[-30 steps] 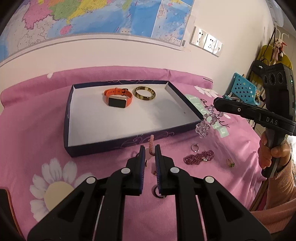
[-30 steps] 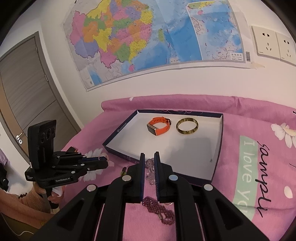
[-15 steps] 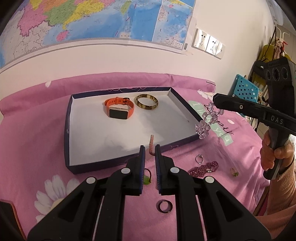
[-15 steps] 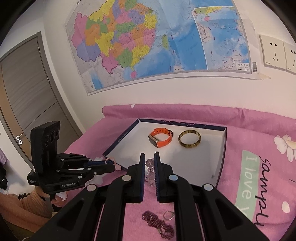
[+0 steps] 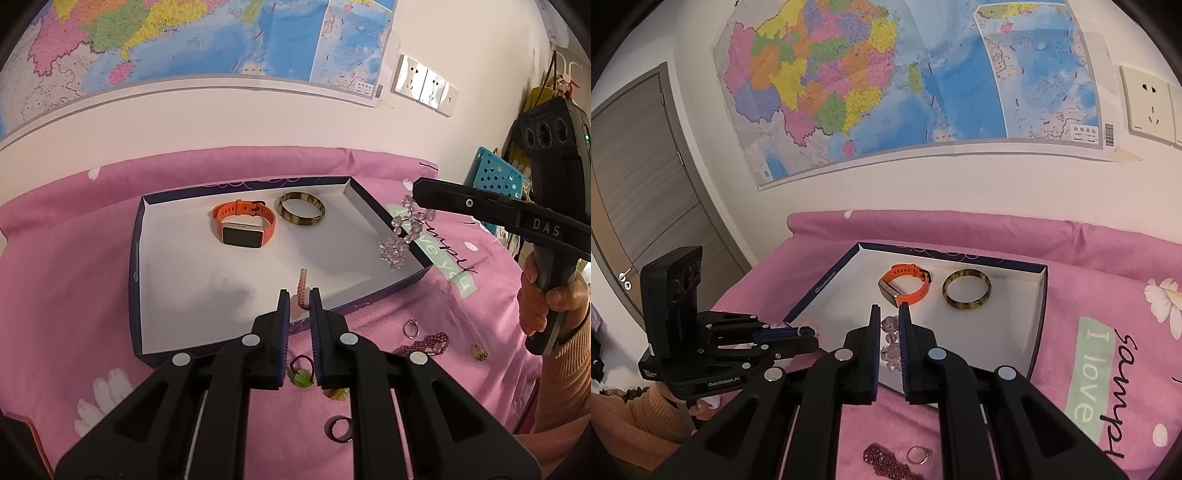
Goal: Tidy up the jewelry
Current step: 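Carry the pink pendant with the left tool into the tray while the right tool carries the crystal bracelet there, then open the left tool to drop the pendant while the right tool releases the crystal bracelet, then withdraw both tools from the tray back over the remaining jewelry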
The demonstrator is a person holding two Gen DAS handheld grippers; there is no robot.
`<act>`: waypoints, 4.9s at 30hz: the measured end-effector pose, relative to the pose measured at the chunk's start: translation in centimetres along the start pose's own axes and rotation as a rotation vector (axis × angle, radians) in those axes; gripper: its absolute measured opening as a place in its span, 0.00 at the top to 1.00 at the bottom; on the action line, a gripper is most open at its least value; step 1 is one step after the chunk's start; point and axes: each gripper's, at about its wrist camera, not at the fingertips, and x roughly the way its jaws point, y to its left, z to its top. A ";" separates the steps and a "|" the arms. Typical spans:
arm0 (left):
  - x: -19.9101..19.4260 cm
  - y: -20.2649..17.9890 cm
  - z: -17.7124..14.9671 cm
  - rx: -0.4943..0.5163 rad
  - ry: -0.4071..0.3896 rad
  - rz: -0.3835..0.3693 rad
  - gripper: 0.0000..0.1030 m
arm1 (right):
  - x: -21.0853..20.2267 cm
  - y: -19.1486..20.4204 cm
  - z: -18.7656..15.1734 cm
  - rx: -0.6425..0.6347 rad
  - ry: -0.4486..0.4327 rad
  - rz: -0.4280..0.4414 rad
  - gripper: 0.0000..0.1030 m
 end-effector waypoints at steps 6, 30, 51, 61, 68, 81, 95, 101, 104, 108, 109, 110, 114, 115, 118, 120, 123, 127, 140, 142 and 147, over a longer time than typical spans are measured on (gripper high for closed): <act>0.7 0.4 0.4 0.000 0.008 0.008 0.89 | 1.2 -0.5 0.4 0.007 0.009 -0.006 0.92; 3.2 1.6 2.1 -0.015 0.037 0.023 0.89 | 5.3 -3.0 1.1 0.049 0.049 -0.030 0.92; 4.7 1.7 2.4 -0.015 0.065 0.038 0.89 | 7.2 -3.9 1.6 0.054 0.074 -0.050 0.92; 5.5 1.9 2.5 -0.015 0.081 0.049 0.89 | 8.0 -4.1 1.8 0.055 0.088 -0.057 0.92; 6.2 2.3 2.6 -0.024 0.096 0.060 0.89 | 8.7 -4.2 1.8 0.060 0.103 -0.053 0.92; 7.8 2.5 3.0 -0.040 0.135 0.070 0.89 | 10.5 -3.7 2.1 0.053 0.138 -0.030 0.92; 8.8 3.3 3.1 -0.073 0.156 0.067 0.89 | 11.1 -1.7 1.7 0.011 0.190 0.011 0.85; 8.7 3.4 3.0 -0.076 0.157 0.070 0.89 | 13.2 -0.1 1.0 -0.006 0.264 0.066 0.85; 8.9 3.5 3.0 -0.078 0.161 0.069 0.88 | 14.3 0.5 0.7 -0.008 0.298 0.084 0.85; 9.1 3.7 3.1 -0.083 0.163 0.065 0.89 | 15.3 0.1 0.9 0.022 0.312 0.078 0.85; 9.1 3.8 3.1 -0.083 0.163 0.064 0.89 | 15.4 0.0 1.0 0.030 0.313 0.077 0.85; 9.1 3.8 3.1 -0.083 0.164 0.064 0.89 | 15.5 -0.2 1.1 0.038 0.311 0.069 0.85; 9.1 3.9 3.1 -0.082 0.164 0.065 0.89 | 15.7 -0.9 1.4 0.067 0.301 0.040 0.85; 9.1 3.9 3.2 -0.080 0.164 0.066 0.89 | 15.7 -1.1 1.4 0.069 0.299 0.033 0.85; 9.3 3.9 3.4 -0.076 0.166 0.070 0.89 | 15.3 -1.3 1.4 0.079 0.286 0.032 0.78; 9.4 3.8 3.5 -0.074 0.167 0.072 0.89 | 14.6 -1.3 1.5 0.079 0.268 0.035 0.75; 9.6 3.5 3.7 -0.070 0.169 0.074 0.89 | 13.8 -1.2 1.7 0.074 0.242 0.030 0.71; 9.3 3.2 4.0 -0.064 0.162 0.075 0.89 | 11.8 -1.4 2.0 0.049 0.204 0.000 0.65; 7.1 3.2 4.5 -0.066 0.089 0.089 0.46 | 7.9 -4.0 0.3 0.107 0.143 -0.057 0.51; 5.8 2.9 4.4 -0.050 0.063 0.107 0.44 | 7.1 -4.1 0.1 0.108 0.131 -0.060 0.50; 2.8 1.9 3.3 -0.016 0.015 0.130 0.35 | 3.9 -3.6 -1.0 0.086 0.095 -0.059 0.44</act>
